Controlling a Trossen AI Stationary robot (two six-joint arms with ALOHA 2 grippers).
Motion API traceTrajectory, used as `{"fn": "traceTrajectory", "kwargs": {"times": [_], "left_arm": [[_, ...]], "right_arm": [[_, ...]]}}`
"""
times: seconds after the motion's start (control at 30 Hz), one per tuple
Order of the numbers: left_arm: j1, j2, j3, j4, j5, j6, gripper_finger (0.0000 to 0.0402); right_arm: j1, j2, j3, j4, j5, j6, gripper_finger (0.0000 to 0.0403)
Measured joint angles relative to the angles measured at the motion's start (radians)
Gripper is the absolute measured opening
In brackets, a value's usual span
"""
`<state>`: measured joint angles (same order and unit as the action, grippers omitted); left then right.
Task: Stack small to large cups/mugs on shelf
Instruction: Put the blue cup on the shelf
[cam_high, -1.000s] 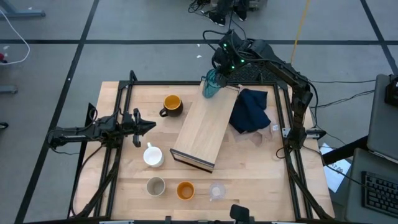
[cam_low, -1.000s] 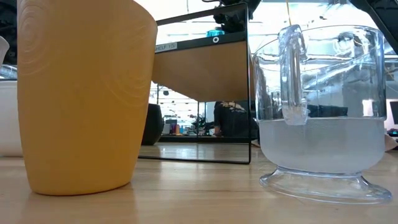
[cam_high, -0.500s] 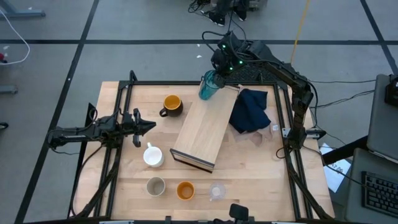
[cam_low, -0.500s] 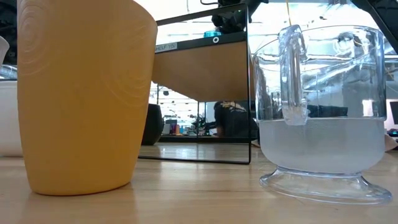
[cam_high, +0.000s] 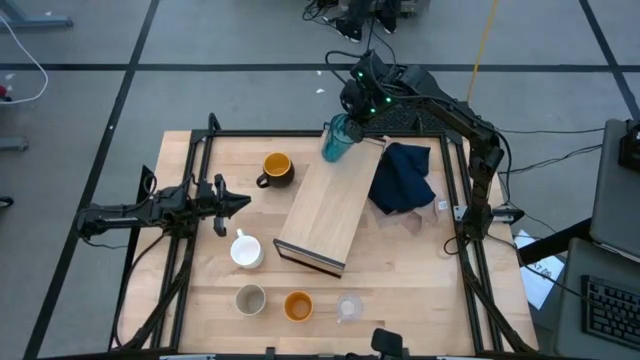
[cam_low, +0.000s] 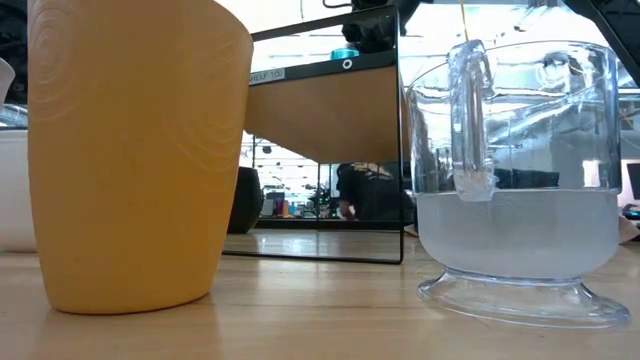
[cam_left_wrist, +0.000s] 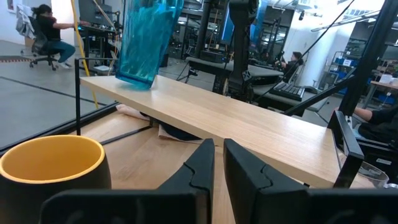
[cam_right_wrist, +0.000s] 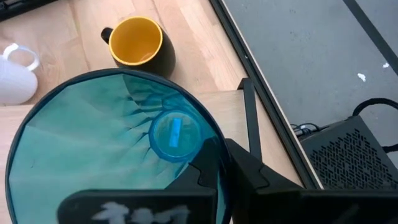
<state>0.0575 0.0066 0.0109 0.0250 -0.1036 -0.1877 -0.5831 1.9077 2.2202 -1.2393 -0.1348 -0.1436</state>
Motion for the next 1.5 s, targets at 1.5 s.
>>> {"fn": "traceTrajectory", "kwargs": {"times": [1.5], "left_arm": [[0.000, 0.000, 0.000, 0.000, 0.000, 0.002, 0.0037]], "right_arm": [[-0.011, 0.001, 0.015, -0.005, 0.004, -0.002, 0.0020]]}}
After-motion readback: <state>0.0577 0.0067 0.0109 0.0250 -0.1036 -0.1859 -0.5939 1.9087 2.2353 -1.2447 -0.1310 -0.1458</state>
